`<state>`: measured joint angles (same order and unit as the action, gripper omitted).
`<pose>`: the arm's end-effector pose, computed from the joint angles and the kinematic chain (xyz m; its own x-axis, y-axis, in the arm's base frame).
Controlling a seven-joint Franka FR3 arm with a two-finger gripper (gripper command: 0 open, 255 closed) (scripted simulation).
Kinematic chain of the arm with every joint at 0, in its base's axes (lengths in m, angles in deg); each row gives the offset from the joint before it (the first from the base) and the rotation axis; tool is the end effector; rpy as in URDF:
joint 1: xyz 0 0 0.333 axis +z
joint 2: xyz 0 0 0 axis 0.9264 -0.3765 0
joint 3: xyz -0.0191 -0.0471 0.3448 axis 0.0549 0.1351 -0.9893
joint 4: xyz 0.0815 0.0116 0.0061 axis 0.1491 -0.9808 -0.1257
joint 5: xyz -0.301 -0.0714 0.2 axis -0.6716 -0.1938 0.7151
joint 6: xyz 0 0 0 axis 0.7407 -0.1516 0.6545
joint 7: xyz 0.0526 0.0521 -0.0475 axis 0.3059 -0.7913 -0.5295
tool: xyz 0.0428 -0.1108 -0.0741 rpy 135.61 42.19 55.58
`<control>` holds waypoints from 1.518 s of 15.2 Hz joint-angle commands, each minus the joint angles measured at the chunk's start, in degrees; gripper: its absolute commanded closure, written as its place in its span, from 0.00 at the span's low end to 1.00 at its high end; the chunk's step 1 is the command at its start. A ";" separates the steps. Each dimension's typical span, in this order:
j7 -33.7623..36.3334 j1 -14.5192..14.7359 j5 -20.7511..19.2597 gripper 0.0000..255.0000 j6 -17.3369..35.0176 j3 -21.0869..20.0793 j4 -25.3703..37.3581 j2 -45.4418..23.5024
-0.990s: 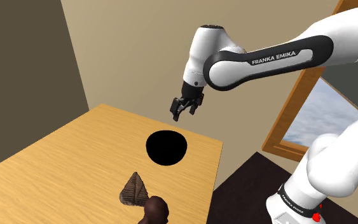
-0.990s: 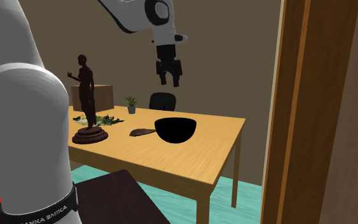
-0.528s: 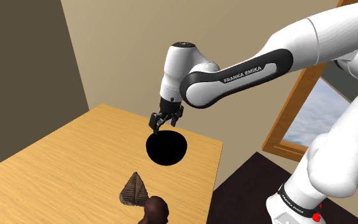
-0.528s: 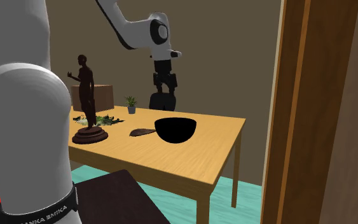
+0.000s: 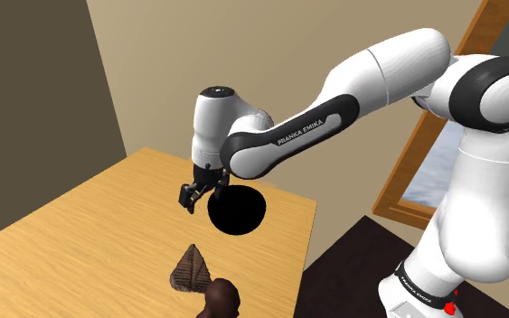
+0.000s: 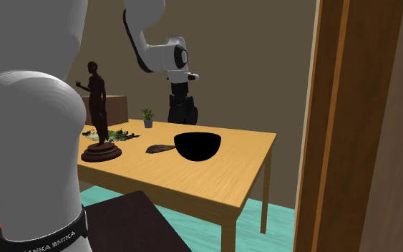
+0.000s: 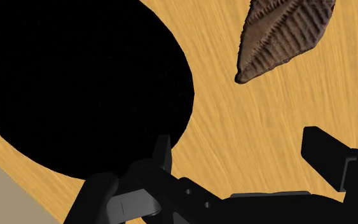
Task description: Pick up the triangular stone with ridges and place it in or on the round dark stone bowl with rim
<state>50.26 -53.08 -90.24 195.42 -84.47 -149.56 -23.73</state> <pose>0.4861 0.3737 0.3904 0.9843 0.1265 0.1235 0.1329 -0.9901 -0.0451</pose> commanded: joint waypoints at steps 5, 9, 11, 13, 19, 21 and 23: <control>2.46 2.19 -3.14 0.00 2.31 0.64 2.49 -5.53; 3.17 2.65 -4.28 0.00 4.24 1.23 2.29 -7.42; 3.17 2.65 -4.28 0.00 4.24 1.23 2.30 -7.43; 3.17 2.65 -4.28 0.00 4.23 1.23 2.30 -7.43; 3.17 2.65 -4.27 1.00 4.23 1.23 2.30 -7.42; 3.17 2.65 -4.27 1.00 4.23 1.23 2.30 -7.42; 3.17 2.65 -4.27 1.00 4.23 1.23 2.30 -7.42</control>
<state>53.43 -50.43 -94.51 199.65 -83.24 -147.26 -31.15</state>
